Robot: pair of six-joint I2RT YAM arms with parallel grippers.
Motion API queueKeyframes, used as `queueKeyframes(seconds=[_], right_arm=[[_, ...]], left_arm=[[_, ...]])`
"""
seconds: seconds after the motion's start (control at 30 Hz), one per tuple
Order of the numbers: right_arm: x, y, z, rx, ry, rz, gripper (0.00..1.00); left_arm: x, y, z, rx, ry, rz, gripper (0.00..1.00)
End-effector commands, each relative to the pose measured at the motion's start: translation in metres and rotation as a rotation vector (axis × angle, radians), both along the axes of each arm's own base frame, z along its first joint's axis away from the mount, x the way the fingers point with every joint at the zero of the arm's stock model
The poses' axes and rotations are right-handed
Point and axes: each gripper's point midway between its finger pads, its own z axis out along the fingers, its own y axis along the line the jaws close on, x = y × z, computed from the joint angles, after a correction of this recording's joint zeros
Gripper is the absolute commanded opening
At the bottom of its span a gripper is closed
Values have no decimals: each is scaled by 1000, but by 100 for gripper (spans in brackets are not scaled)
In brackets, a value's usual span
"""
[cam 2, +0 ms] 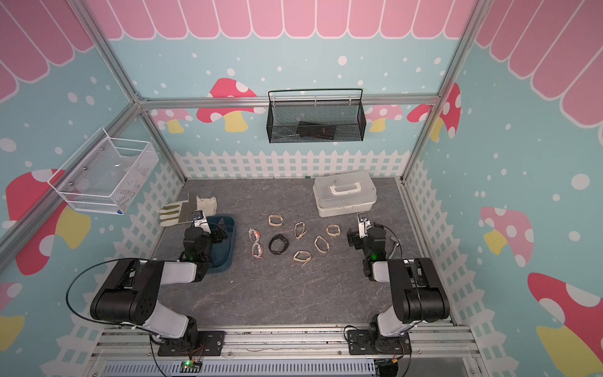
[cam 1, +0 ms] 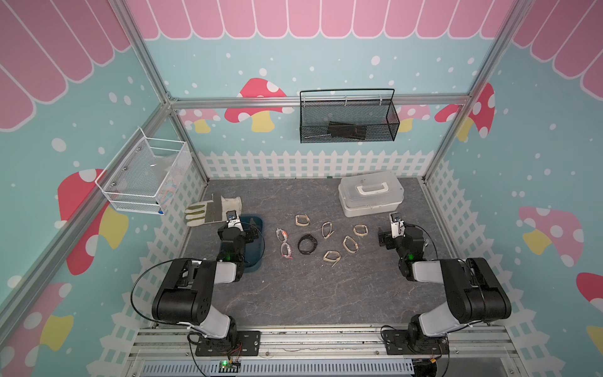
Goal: Put the watch into the storage box
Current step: Pick up the watch at the center of the board.
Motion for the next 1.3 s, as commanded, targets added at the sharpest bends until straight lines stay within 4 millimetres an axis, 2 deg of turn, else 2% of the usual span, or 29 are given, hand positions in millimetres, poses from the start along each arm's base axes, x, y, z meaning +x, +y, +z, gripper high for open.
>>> queueKeyframes(seconds=[0.0, 0.27, 0.47, 0.53, 0.6, 0.67, 0.73, 0.77, 0.83, 0.93, 1.13, 1.27], right_arm=[[-1, 2, 5, -3, -14, 1, 100], [-3, 1, 7, -4, -23, -1, 99], [-5, -4, 35, -5, -17, -36, 100], [-6, -5, 54, -21, -20, -62, 99], [-9, 1, 89, 16, -77, -42, 100], [-13, 1, 127, 47, -109, -52, 99], [-13, 6, 151, 84, -91, -40, 98], [-13, 11, 157, 101, -48, -24, 98], [-13, 21, 162, 125, 49, 5, 96], [-20, 48, 162, 117, 191, 84, 93], [-41, 114, 151, -45, 389, 274, 91], [-51, 126, 128, -146, 558, 306, 90]], left_arm=[[-3, 0, 4, 7, -7, -4, 99], [-3, 0, 5, 8, -13, -10, 99], [-4, 2, 23, 9, -8, 3, 99], [-4, 0, 31, 25, 13, 5, 99], [-4, 0, 48, 34, 29, 23, 99], [2, -3, 80, 10, 18, 12, 99], [6, -9, 107, -25, 13, -5, 99], [8, -15, 118, -36, 29, -30, 99], [12, -29, 134, -28, 69, -84, 99], [13, -50, 139, 32, 171, -129, 99], [10, -109, 129, 132, 312, -255, 99], [5, -137, 117, 162, 376, -316, 99]])
